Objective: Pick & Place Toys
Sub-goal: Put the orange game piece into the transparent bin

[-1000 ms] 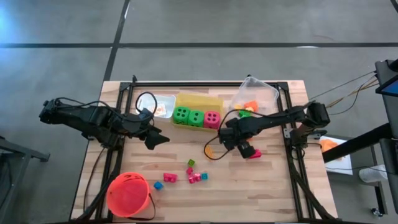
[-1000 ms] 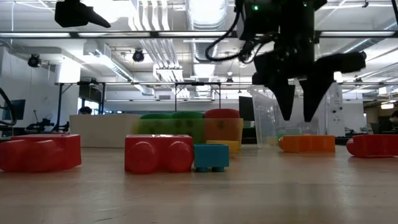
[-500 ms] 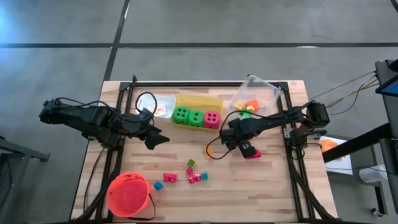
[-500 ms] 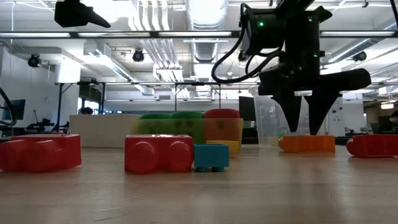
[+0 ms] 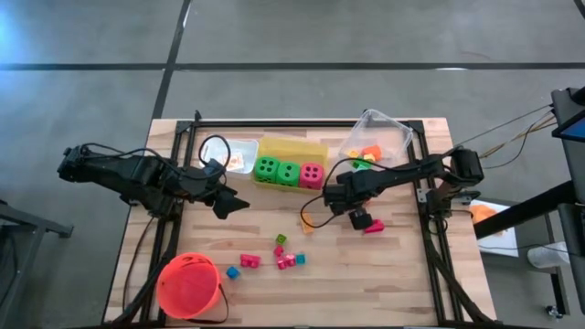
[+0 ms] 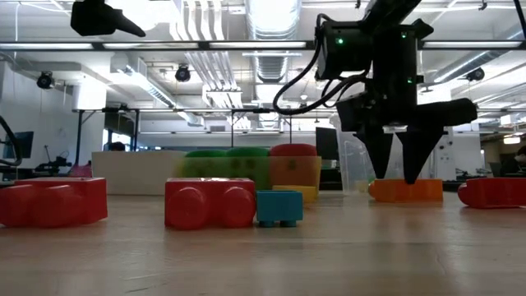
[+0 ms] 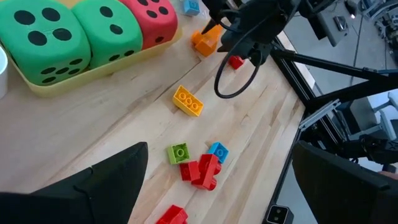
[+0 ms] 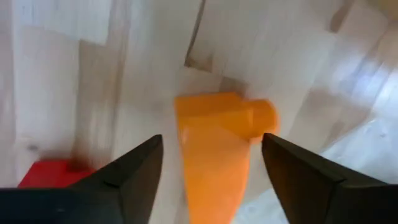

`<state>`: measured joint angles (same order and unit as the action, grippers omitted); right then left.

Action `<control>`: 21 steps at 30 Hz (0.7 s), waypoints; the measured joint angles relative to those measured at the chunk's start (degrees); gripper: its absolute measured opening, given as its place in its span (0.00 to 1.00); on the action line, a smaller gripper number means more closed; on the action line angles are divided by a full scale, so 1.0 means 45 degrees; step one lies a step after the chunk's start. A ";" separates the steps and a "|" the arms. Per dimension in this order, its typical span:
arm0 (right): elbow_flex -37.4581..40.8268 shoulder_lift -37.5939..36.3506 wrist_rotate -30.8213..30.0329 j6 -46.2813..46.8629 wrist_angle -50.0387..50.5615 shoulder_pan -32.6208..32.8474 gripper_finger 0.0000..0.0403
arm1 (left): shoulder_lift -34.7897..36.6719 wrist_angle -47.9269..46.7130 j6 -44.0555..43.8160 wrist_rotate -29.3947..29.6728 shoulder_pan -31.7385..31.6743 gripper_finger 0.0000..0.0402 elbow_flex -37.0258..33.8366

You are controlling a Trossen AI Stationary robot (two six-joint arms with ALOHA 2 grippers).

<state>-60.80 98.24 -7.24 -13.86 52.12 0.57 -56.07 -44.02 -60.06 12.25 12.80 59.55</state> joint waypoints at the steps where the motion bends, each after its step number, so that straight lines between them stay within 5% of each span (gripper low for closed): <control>1: 0.0000 0.0000 -0.0086 -0.0001 -0.0103 0.0008 0.69 | 0.0000 -0.0003 0.0002 0.0000 0.0000 0.95 0.0000; 9: 0.0147 0.0245 -0.0150 -0.0346 -0.0243 0.0008 0.79 | 0.0000 -0.0003 -0.0001 0.0000 0.0000 0.95 0.0000; 21: 0.0116 0.1112 -0.0412 -0.0258 -0.0334 0.0393 0.45 | 0.0000 -0.0003 -0.0003 -0.0005 -0.0004 0.95 0.0000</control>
<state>-60.27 103.24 -9.09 -15.03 50.62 2.34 -56.07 -44.03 -60.07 12.23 12.78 59.55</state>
